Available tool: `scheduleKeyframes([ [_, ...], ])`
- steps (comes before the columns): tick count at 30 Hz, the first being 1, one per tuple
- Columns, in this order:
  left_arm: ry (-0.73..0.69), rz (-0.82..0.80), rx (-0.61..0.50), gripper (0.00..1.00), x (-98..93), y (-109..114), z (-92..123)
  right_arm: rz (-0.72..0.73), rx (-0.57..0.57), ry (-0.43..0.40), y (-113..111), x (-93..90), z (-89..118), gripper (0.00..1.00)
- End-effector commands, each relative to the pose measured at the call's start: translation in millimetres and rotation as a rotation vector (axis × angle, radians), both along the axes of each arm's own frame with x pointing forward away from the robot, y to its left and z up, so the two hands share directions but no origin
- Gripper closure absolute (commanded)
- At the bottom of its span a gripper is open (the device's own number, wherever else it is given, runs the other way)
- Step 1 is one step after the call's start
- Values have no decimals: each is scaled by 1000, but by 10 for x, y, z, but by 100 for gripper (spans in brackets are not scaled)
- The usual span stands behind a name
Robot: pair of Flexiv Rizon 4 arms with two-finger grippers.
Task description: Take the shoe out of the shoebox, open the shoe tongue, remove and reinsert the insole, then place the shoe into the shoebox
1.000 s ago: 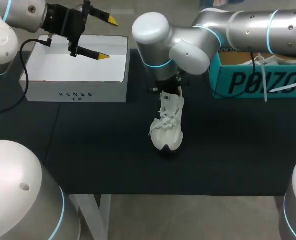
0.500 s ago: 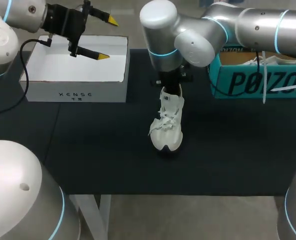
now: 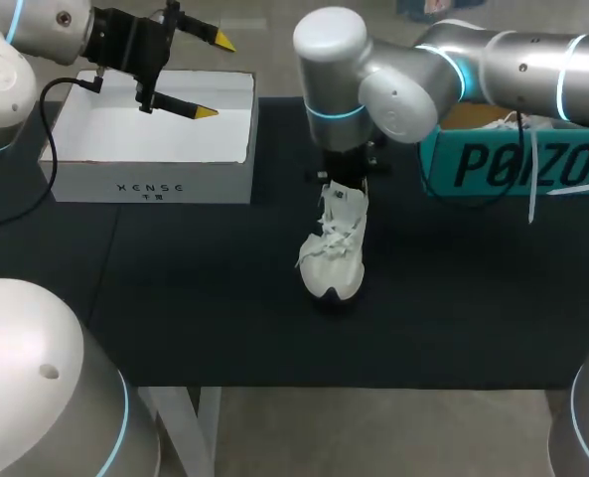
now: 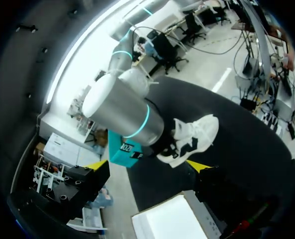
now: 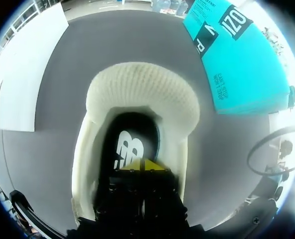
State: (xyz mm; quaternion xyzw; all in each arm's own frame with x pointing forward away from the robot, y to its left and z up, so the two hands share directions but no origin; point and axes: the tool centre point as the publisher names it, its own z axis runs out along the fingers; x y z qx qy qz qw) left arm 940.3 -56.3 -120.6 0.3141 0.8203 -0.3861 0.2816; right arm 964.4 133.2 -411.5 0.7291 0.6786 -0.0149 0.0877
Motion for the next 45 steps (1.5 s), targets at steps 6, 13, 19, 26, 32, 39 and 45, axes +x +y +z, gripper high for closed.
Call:
scheduleKeyframes([
  [6, -1, 1, 2, 0, -3, -4, -3, -55, -49, 20, 81, 9, 300, 100],
  [13, -1, 1, 2, 0, -3, -4, -3, -107, -26, 16, 45, -70, 535, 100],
  [19, -1, 1, 2, 0, -3, -4, -3, -152, 12, 25, 41, -156, 607, 100],
  [26, -1, 1, 2, 0, -3, -4, -3, -172, 31, 5, 86, -286, 609, 100],
  [32, -1, 1, 2, 0, -3, -4, -3, -170, 49, -15, 147, -305, 627, 100],
  [39, -1, 1, 2, 0, -3, -4, -3, -144, 25, -32, 227, -283, 606, 98],
  [45, -1, 1, 2, 0, -3, -4, -3, -133, 28, -18, 255, -255, 555, 57],
])
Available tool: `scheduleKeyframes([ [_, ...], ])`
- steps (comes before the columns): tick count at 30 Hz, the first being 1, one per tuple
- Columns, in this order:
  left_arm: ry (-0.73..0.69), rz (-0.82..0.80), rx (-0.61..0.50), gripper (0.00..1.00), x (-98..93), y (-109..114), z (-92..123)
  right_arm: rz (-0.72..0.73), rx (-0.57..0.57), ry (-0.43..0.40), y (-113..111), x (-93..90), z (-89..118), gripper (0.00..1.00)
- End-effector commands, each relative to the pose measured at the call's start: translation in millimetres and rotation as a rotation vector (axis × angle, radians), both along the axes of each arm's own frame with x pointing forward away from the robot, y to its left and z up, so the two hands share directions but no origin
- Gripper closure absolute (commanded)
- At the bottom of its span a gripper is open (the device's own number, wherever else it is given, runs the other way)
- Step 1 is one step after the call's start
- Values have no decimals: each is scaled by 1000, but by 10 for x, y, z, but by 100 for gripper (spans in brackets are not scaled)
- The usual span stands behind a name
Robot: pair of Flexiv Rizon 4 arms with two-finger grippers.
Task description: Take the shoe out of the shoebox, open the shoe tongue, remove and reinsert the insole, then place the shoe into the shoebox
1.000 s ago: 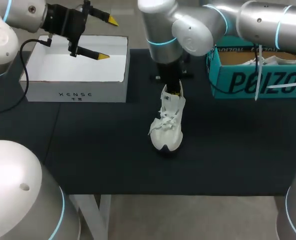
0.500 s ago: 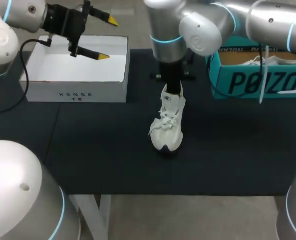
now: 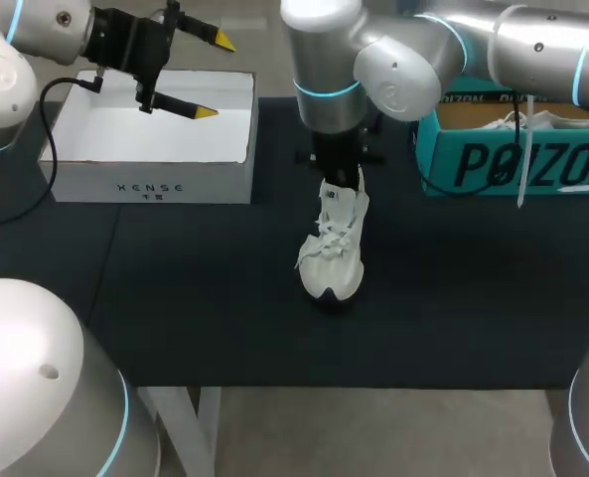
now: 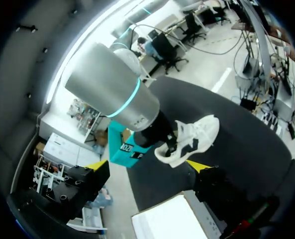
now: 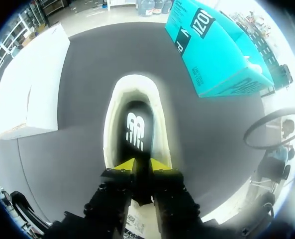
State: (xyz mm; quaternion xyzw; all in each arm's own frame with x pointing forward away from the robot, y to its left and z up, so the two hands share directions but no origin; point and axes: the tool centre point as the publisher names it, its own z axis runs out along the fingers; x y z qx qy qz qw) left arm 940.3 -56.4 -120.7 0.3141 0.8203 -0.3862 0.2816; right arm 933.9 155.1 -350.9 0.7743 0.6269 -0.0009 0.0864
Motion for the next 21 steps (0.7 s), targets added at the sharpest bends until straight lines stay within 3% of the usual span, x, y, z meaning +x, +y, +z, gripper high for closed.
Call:
scheduleKeyframes([
  [1, -1, 1, 2, 0, -2, -3, -3, 2, 3, 13, 39, 52, -55, 56],
  [4, -1, 1, 2, 0, -2, -3, -3, 3, 5, 15, 52, 56, -49, 51],
  [5, -1, 1, 2, 0, -2, -3, -3, 4, 5, 15, 55, 56, -46, 38],
  [7, -1, 1, 2, 0, -2, -3, -3, 6, 4, 16, 58, 57, -43, 4],
  [8, -1, 1, 2, 0, -2, -3, -3, 6, 4, 18, 58, 57, -43, 0],
  [21, -1, 1, 2, 0, -2, -3, -3, 7, 0, 27, 84, 25, -9, 0],
])
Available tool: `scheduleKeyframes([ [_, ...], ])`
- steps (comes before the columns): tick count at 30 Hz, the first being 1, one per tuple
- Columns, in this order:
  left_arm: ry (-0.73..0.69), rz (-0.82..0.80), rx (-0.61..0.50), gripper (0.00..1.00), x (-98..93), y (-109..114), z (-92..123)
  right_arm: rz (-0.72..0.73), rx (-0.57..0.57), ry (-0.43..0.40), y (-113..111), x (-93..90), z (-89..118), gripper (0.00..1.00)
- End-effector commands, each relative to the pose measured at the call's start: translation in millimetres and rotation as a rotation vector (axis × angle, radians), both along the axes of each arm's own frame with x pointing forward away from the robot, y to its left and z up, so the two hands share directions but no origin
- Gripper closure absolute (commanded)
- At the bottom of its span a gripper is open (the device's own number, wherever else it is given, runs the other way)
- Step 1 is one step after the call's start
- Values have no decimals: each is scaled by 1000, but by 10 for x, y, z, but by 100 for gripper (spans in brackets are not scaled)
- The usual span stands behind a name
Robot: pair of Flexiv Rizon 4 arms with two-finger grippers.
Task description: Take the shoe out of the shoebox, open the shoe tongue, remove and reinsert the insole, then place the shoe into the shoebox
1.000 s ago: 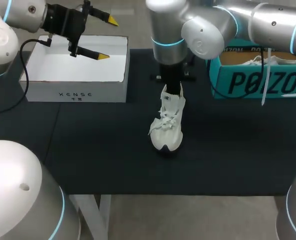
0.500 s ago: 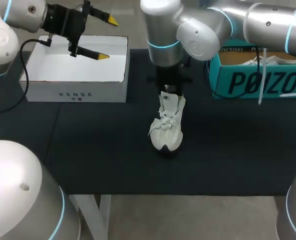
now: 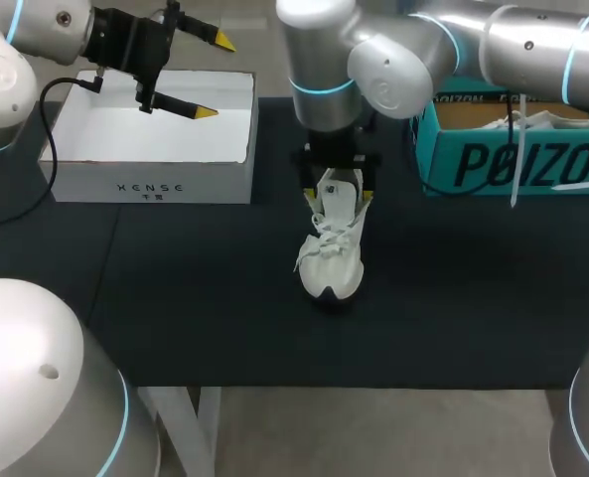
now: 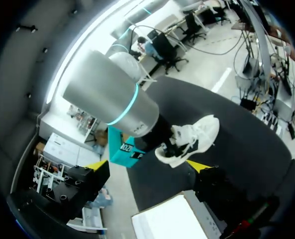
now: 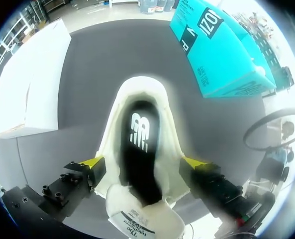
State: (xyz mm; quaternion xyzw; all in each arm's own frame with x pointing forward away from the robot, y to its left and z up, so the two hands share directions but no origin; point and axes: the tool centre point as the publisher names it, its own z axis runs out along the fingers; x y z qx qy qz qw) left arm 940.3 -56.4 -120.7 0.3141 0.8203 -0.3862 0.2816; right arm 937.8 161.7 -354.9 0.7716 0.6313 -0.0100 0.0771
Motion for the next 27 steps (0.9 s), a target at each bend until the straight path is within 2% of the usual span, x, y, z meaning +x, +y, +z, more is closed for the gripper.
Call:
scheduleKeyframes([
  [1, -1, 1, 2, 0, -2, -3, -3, -1, -1, -1, 25, -28, 56, 0],
  [14, -1, 1, 2, 0, -2, -3, -3, -13, -25, 2, 38, -149, 133, 0],
  [27, -1, 1, 2, 0, -2, -3, -3, -29, -25, 24, 75, -219, 82, 0],
])
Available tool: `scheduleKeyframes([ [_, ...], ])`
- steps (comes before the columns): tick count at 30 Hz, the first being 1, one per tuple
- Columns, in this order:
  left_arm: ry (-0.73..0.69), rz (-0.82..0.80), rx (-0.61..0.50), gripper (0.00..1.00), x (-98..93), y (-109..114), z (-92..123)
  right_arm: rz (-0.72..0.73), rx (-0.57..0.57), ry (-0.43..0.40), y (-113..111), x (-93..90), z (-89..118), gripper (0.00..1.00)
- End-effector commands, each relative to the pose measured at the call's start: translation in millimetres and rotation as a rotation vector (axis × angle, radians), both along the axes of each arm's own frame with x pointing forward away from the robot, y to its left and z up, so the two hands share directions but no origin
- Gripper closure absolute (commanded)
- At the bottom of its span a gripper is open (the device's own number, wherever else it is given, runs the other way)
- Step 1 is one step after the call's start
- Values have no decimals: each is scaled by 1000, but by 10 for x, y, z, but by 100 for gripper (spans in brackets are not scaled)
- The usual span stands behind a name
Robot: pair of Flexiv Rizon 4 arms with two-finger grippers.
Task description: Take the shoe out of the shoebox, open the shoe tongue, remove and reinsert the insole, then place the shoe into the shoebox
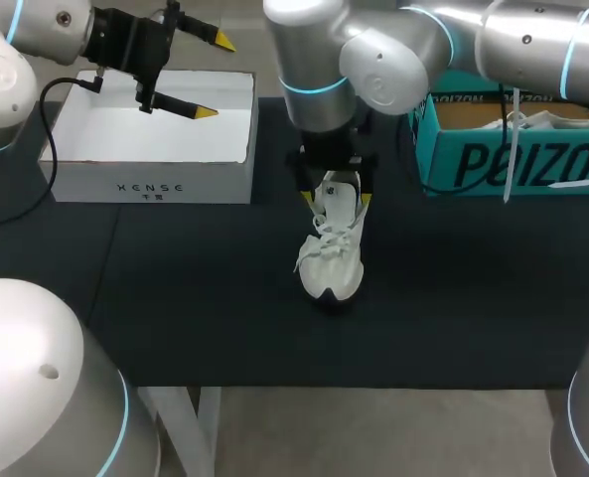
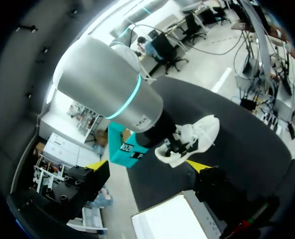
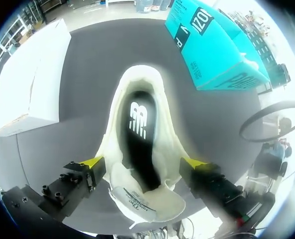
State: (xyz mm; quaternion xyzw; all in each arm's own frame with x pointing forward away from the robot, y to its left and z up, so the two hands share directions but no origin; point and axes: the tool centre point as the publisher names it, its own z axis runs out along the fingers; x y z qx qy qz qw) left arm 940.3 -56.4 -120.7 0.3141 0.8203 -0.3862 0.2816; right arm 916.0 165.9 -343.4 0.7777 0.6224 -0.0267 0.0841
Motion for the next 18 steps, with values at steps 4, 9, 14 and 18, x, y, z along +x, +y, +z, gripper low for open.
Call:
scheduleKeyframes([
  [4, -1, 1, 2, 0, -2, -3, -3, -8, 0, 1, 52, -48, -14, 0],
  [9, -1, 1, 2, 0, -2, -3, -3, -18, -9, 10, 78, -128, -9, 0],
  [14, -1, 1, 2, 0, -2, -3, -3, -36, -9, 21, 95, -210, -13, 0],
  [18, -1, 1, 2, 0, -2, -3, -3, -41, -6, 20, 122, -270, -9, 0],
])
